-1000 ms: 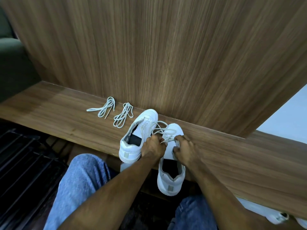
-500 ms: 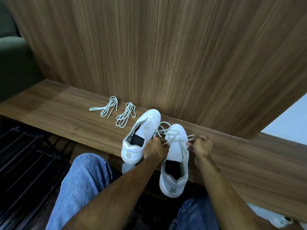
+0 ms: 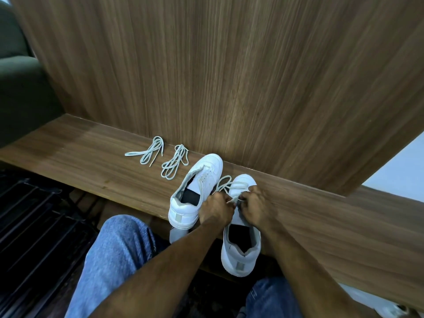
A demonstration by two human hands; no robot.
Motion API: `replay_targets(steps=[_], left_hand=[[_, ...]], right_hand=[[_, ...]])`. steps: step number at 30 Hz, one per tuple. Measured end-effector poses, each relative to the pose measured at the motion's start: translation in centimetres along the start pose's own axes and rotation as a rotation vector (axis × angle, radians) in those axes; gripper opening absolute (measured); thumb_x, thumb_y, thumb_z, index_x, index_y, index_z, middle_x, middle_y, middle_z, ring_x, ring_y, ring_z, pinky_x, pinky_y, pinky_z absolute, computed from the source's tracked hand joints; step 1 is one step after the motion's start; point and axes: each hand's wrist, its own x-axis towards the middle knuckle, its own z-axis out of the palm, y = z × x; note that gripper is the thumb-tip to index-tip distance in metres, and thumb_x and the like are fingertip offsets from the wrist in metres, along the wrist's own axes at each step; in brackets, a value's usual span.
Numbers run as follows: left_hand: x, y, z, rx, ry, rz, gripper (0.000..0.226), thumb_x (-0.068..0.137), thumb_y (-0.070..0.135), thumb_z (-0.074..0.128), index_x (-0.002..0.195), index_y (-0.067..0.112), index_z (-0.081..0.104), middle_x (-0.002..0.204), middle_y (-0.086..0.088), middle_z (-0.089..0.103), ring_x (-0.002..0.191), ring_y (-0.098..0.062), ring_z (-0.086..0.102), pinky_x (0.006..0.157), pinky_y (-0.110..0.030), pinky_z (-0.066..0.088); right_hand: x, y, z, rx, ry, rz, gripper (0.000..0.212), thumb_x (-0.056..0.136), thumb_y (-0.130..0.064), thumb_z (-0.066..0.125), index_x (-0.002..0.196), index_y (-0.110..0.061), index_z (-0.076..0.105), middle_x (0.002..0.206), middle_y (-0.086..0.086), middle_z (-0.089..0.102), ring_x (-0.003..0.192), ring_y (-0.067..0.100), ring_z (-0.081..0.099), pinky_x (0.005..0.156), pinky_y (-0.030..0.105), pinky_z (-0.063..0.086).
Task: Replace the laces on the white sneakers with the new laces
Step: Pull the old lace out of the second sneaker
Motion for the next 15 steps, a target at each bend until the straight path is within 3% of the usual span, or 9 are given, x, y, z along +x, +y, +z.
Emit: replay_targets(steps=[4, 7, 9, 10, 12, 13, 15], left_hand=[[0.0, -0.1, 0.1, -0.016, -0.003, -0.007, 0.021, 0.087, 0.037, 0.062, 0.104, 0.028, 0.071, 0.113, -0.008, 0.068, 0.108, -0.032, 0.061, 0.088, -0.035, 0.049], [0.0, -0.2, 0.1, -0.018, 0.001, -0.001, 0.023, 0.087, 0.038, 0.062, 0.107, 0.029, 0.071, 0.114, -0.007, 0.068, 0.109, -0.031, 0.061, 0.089, -0.035, 0.048], [-0.1, -0.1, 0.1, -0.004, 0.003, 0.009, 0.023, 0.088, 0.038, 0.061, 0.107, 0.029, 0.070, 0.114, -0.007, 0.068, 0.109, -0.032, 0.061, 0.089, -0.035, 0.048], [-0.1, 0.0, 0.1, 0.004, 0.003, 0.012, 0.023, 0.088, 0.038, 0.061, 0.106, 0.029, 0.070, 0.114, -0.007, 0.068, 0.109, -0.032, 0.061, 0.088, -0.036, 0.048], [-0.1, 0.1, 0.1, 0.017, 0.004, 0.017, 0.024, 0.088, 0.039, 0.062, 0.107, 0.029, 0.070, 0.114, -0.006, 0.068, 0.109, -0.031, 0.061, 0.089, -0.036, 0.049], [0.0, 0.1, 0.1, 0.022, 0.008, 0.018, 0.024, 0.088, 0.039, 0.062, 0.108, 0.029, 0.070, 0.115, -0.006, 0.068, 0.109, -0.031, 0.061, 0.089, -0.036, 0.049], [-0.1, 0.1, 0.1, 0.032, 0.013, 0.018, 0.025, 0.088, 0.040, 0.062, 0.109, 0.029, 0.070, 0.115, -0.006, 0.067, 0.110, -0.030, 0.061, 0.089, -0.036, 0.048]], right_hand=[[-0.1, 0.0, -0.7, 0.474, 0.148, 0.154, 0.014, 0.087, -0.008, 0.062, 0.080, -0.010, 0.075, 0.104, 0.012, 0.061, 0.095, 0.015, 0.054, 0.089, 0.029, 0.044], [-0.2, 0.4, -4.1, 0.933, 0.428, 0.347, 0.026, 0.082, 0.003, 0.060, 0.068, -0.017, 0.069, 0.097, 0.014, 0.064, 0.090, 0.017, 0.057, 0.089, 0.029, 0.044], [-0.3, 0.9, -7.3, 1.151, 0.671, 0.431, 0.027, 0.074, -0.003, 0.059, 0.059, -0.024, 0.068, 0.087, 0.012, 0.061, 0.080, 0.015, 0.056, 0.077, 0.030, 0.043], [-0.3, 1.3, -8.5, 1.183, 0.769, 0.451, 0.023, 0.070, -0.009, 0.057, 0.056, -0.024, 0.068, 0.082, 0.011, 0.058, 0.074, 0.012, 0.053, 0.072, 0.030, 0.041], [-0.6, 1.7, -9.8, 0.996, 0.835, 0.441, 0.016, 0.070, -0.015, 0.056, 0.066, -0.021, 0.070, 0.083, 0.010, 0.056, 0.074, 0.009, 0.053, 0.074, 0.030, 0.041], [-0.8, 1.9, -9.5, 0.833, 0.779, 0.410, 0.014, 0.076, -0.015, 0.058, 0.081, -0.016, 0.071, 0.091, 0.012, 0.057, 0.081, 0.014, 0.056, 0.079, 0.031, 0.043], [-1.3, 1.8, -7.9, 0.535, 0.554, 0.358, 0.033, 0.082, -0.012, 0.062, 0.115, -0.013, 0.063, 0.115, 0.014, 0.051, 0.095, 0.026, 0.057, 0.088, 0.035, 0.046]])
